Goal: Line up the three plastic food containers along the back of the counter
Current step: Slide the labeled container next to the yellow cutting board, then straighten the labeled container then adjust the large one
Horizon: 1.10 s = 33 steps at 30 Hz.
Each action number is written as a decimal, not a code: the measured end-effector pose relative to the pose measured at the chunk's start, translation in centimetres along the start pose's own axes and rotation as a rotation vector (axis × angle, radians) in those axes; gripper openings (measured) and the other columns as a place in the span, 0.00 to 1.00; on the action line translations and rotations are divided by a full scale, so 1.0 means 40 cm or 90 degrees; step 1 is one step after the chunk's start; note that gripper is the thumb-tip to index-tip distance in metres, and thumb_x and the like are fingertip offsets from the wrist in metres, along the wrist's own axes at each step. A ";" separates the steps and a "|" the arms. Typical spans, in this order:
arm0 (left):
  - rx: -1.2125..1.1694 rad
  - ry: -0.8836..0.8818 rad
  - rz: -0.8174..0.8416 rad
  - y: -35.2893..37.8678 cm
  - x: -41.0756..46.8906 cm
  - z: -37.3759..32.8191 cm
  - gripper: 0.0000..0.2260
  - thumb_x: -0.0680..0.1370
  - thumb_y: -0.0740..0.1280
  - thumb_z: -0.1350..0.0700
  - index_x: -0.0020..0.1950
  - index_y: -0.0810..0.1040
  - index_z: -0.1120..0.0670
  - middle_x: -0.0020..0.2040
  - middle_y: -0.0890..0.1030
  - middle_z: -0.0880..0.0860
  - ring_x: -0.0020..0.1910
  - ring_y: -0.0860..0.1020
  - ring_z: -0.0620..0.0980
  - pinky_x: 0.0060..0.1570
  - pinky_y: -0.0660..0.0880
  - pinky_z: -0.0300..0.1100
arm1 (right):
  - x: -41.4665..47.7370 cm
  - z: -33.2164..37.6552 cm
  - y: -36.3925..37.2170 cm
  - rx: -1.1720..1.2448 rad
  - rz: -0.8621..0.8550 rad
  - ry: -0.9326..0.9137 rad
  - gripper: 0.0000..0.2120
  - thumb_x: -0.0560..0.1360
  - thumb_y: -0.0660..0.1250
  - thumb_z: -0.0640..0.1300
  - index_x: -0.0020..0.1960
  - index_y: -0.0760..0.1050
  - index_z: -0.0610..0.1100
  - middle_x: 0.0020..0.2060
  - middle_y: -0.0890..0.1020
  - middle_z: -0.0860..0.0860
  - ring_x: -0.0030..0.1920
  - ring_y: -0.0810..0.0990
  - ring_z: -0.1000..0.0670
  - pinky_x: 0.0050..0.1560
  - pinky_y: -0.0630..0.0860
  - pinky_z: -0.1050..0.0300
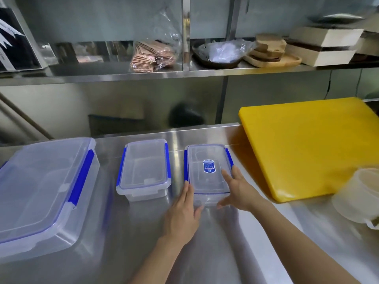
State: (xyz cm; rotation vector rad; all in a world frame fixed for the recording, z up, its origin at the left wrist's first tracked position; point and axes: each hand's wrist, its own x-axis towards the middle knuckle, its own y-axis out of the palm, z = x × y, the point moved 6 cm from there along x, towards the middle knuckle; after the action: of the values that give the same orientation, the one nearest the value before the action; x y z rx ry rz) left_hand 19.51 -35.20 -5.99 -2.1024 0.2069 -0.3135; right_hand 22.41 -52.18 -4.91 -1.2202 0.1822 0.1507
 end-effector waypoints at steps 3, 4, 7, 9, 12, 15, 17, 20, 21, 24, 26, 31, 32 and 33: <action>-0.063 -0.042 -0.007 0.013 0.057 -0.004 0.30 0.78 0.61 0.45 0.76 0.53 0.53 0.78 0.54 0.49 0.74 0.60 0.48 0.67 0.65 0.43 | 0.058 -0.014 -0.011 -0.030 0.021 -0.012 0.54 0.68 0.72 0.56 0.76 0.34 0.48 0.77 0.38 0.43 0.77 0.40 0.43 0.74 0.58 0.47; -0.079 -0.050 -0.014 0.016 0.078 -0.010 0.30 0.78 0.62 0.47 0.76 0.55 0.53 0.77 0.56 0.50 0.74 0.61 0.49 0.67 0.64 0.42 | 0.072 -0.022 -0.013 -0.040 0.023 -0.015 0.53 0.69 0.71 0.56 0.75 0.33 0.47 0.76 0.37 0.42 0.77 0.38 0.42 0.74 0.56 0.46; -0.095 -0.074 -0.025 0.032 0.136 -0.027 0.28 0.78 0.63 0.49 0.75 0.58 0.54 0.76 0.60 0.51 0.73 0.64 0.50 0.67 0.64 0.42 | 0.096 -0.058 -0.021 -0.098 0.009 -0.011 0.52 0.71 0.67 0.60 0.75 0.32 0.45 0.76 0.37 0.40 0.76 0.35 0.40 0.75 0.47 0.44; -0.097 -0.083 -0.014 0.049 0.163 -0.046 0.28 0.78 0.64 0.49 0.74 0.58 0.54 0.76 0.60 0.52 0.72 0.65 0.51 0.66 0.66 0.43 | 0.104 -0.091 -0.029 -0.158 -0.012 -0.006 0.51 0.71 0.63 0.65 0.75 0.32 0.45 0.76 0.39 0.40 0.76 0.36 0.40 0.74 0.41 0.41; -0.099 -0.075 0.008 0.081 0.178 -0.087 0.31 0.77 0.65 0.49 0.74 0.56 0.54 0.77 0.58 0.52 0.72 0.64 0.52 0.67 0.66 0.45 | 0.116 -0.142 -0.044 -0.215 -0.003 0.010 0.52 0.69 0.59 0.70 0.75 0.32 0.45 0.76 0.39 0.39 0.76 0.36 0.40 0.73 0.38 0.39; -0.094 -0.056 0.027 0.108 0.178 -0.128 0.33 0.76 0.66 0.49 0.75 0.54 0.55 0.78 0.55 0.53 0.73 0.62 0.53 0.67 0.66 0.45 | 0.120 -0.183 -0.071 -0.255 0.007 0.008 0.52 0.68 0.58 0.72 0.75 0.34 0.46 0.77 0.40 0.40 0.76 0.35 0.41 0.73 0.37 0.39; -0.079 -0.042 0.048 0.121 0.184 -0.153 0.34 0.76 0.66 0.48 0.75 0.52 0.56 0.78 0.52 0.54 0.73 0.62 0.55 0.67 0.66 0.46 | 0.115 -0.212 -0.084 -0.255 0.018 0.011 0.51 0.69 0.59 0.71 0.75 0.33 0.46 0.77 0.39 0.40 0.76 0.34 0.42 0.73 0.37 0.40; -0.056 -0.035 0.070 0.137 0.189 -0.181 0.36 0.76 0.66 0.49 0.76 0.49 0.56 0.79 0.48 0.54 0.75 0.57 0.54 0.69 0.64 0.46 | 0.107 -0.239 -0.091 -0.214 0.032 0.013 0.51 0.69 0.60 0.69 0.75 0.32 0.48 0.76 0.37 0.41 0.76 0.35 0.43 0.74 0.38 0.43; -0.052 -0.037 0.075 0.142 0.188 -0.184 0.37 0.76 0.66 0.49 0.76 0.48 0.57 0.79 0.47 0.55 0.76 0.55 0.54 0.70 0.62 0.46 | 0.106 -0.241 -0.091 -0.197 0.036 0.010 0.51 0.70 0.61 0.68 0.75 0.32 0.48 0.76 0.37 0.41 0.76 0.36 0.43 0.74 0.39 0.44; -0.012 -0.020 0.096 0.152 0.187 -0.181 0.38 0.76 0.66 0.47 0.76 0.45 0.57 0.79 0.46 0.55 0.76 0.50 0.52 0.71 0.60 0.46 | 0.108 -0.236 -0.091 -0.168 0.036 0.005 0.51 0.70 0.62 0.67 0.75 0.32 0.49 0.76 0.37 0.42 0.76 0.37 0.43 0.75 0.42 0.46; 0.012 -0.009 0.120 0.146 0.187 -0.175 0.38 0.76 0.65 0.46 0.76 0.45 0.57 0.79 0.46 0.54 0.77 0.49 0.52 0.72 0.57 0.46 | 0.103 -0.237 -0.096 -0.162 0.036 0.014 0.51 0.70 0.63 0.67 0.75 0.32 0.50 0.77 0.37 0.43 0.77 0.37 0.44 0.75 0.42 0.45; -0.011 0.018 0.015 0.022 0.184 -0.143 0.31 0.76 0.62 0.43 0.75 0.54 0.51 0.78 0.53 0.52 0.76 0.50 0.50 0.72 0.43 0.43 | 0.085 -0.178 -0.119 -0.172 0.015 0.020 0.52 0.68 0.66 0.66 0.76 0.36 0.50 0.77 0.37 0.43 0.76 0.36 0.42 0.74 0.42 0.42; -0.028 -0.003 -0.054 -0.027 0.178 -0.117 0.30 0.76 0.62 0.43 0.75 0.57 0.52 0.77 0.56 0.51 0.76 0.53 0.51 0.72 0.46 0.43 | 0.081 -0.138 -0.126 -0.157 -0.019 -0.013 0.51 0.68 0.66 0.66 0.76 0.38 0.50 0.77 0.38 0.45 0.76 0.37 0.43 0.74 0.43 0.43; -0.039 -0.025 -0.134 -0.080 0.169 -0.083 0.29 0.76 0.63 0.44 0.73 0.61 0.53 0.76 0.61 0.52 0.75 0.57 0.53 0.72 0.51 0.45 | 0.074 -0.089 -0.129 -0.132 -0.047 -0.052 0.49 0.68 0.65 0.67 0.76 0.40 0.51 0.77 0.40 0.46 0.77 0.39 0.44 0.75 0.45 0.44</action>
State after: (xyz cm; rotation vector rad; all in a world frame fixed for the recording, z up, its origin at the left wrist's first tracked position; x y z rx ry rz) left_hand 25.03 -38.03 -0.63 -2.1930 -0.0295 -0.3955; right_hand 26.18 -57.22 -2.03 -1.4229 0.0506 0.1577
